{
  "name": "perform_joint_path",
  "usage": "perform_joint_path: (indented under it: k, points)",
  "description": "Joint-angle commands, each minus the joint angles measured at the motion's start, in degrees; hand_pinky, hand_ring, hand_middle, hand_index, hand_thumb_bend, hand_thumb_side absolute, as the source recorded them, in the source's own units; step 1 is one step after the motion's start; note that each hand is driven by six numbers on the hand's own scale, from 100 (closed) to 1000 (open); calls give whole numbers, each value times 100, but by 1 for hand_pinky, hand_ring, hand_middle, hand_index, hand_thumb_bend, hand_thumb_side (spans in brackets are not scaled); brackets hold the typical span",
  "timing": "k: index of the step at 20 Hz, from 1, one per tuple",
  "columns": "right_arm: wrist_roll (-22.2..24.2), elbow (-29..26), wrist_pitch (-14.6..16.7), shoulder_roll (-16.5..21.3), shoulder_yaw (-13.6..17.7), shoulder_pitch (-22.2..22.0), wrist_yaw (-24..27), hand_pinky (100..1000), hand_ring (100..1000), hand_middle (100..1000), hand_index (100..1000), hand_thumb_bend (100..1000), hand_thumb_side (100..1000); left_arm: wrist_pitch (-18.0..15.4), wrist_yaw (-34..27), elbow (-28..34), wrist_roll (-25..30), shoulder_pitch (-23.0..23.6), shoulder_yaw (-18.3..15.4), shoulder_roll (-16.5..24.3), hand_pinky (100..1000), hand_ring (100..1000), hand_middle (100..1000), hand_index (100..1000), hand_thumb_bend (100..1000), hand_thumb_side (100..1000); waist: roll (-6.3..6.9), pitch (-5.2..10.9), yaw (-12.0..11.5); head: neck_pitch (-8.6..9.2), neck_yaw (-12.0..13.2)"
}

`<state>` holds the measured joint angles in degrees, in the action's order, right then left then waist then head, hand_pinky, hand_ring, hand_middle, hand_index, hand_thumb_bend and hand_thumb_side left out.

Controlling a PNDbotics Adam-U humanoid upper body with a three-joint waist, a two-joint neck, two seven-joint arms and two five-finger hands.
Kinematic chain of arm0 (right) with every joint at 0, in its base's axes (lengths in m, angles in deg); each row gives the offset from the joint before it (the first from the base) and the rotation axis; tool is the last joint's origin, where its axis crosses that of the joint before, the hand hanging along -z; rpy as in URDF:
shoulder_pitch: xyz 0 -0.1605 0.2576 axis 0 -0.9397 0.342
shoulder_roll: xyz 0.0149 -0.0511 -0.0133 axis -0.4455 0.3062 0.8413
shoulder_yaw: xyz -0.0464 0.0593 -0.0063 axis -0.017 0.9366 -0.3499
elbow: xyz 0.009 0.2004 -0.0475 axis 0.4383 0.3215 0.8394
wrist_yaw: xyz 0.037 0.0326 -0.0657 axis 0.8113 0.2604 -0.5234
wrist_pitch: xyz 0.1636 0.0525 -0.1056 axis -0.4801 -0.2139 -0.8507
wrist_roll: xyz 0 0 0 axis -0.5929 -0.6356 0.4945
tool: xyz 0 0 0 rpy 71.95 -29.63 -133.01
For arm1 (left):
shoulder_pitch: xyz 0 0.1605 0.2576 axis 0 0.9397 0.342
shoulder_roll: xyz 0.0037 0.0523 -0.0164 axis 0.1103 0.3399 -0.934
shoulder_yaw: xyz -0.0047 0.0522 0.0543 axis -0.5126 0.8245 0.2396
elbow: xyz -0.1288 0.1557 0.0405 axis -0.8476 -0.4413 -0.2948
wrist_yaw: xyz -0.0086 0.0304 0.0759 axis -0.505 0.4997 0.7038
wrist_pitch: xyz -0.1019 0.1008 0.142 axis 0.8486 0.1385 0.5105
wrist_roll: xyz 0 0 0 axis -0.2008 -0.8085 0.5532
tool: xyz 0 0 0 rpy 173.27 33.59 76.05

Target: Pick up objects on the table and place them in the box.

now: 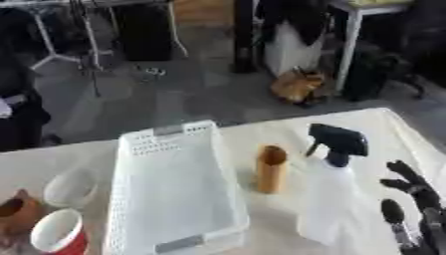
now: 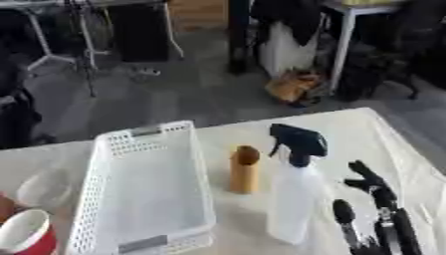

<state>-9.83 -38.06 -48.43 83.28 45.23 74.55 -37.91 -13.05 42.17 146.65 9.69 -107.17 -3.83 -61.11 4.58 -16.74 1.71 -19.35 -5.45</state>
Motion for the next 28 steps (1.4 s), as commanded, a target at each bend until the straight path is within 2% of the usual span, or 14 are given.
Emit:
perform_joint_path:
  k: [1, 8, 13, 14, 16, 17, 18, 19, 28]
  points:
    - [66, -206, -30, 136, 74, 19, -47, 927, 784, 898, 1000, 399, 1000, 2, -27, 85, 28, -20, -43, 85, 925, 777, 756, 863, 100, 939, -26, 76, 0, 92, 14]
    - [119, -173, -60, 151, 90, 42, -41, 934, 789, 905, 1000, 400, 1000, -3, -29, 85, 31, -19, -48, 83, 924, 778, 757, 864, 100, 938, -26, 69, -10, 85, 6]
    - [400, -106, -122, 196, 99, 72, -86, 945, 800, 918, 1000, 437, 1000, -18, -32, 85, 16, -18, -46, 76, 925, 780, 760, 864, 100, 941, -42, 64, -19, 65, -18]
    - [454, -98, -134, 199, 103, 75, -90, 957, 808, 928, 1000, 496, 1000, -19, -33, 85, 15, -16, -46, 75, 925, 780, 759, 864, 100, 941, -44, 64, -21, 60, -27]
    - [651, -25, -196, 214, 99, 91, -90, 960, 810, 931, 1000, 505, 1000, -20, -35, 85, 18, -13, -43, 71, 925, 779, 759, 864, 100, 942, -49, 62, -31, 40, -73]
    - [743, 7, -225, 219, 102, 108, -77, 974, 816, 935, 1000, 585, 1000, -20, -36, 85, 18, -13, -43, 70, 926, 779, 759, 864, 100, 942, -49, 60, -36, 36, -102]
    - [820, 28, -246, 223, 109, 124, -60, 974, 816, 935, 1000, 585, 1000, -20, -38, 85, 17, -14, -44, 70, 926, 779, 759, 864, 100, 942, -48, 59, -39, 34, -117]
    - [936, 84, -278, 234, 99, 150, -54, 992, 825, 945, 1000, 654, 1000, -20, -40, 85, 19, -14, -41, 64, 926, 779, 759, 864, 100, 942, -46, 58, -44, 41, -146]
    - [1754, 410, -440, 244, 130, 346, 88, 1000, 846, 963, 1000, 685, 1000, -17, -60, 85, 43, -14, -34, 35, 925, 778, 759, 863, 100, 941, -8, 35, -57, 85, -204]
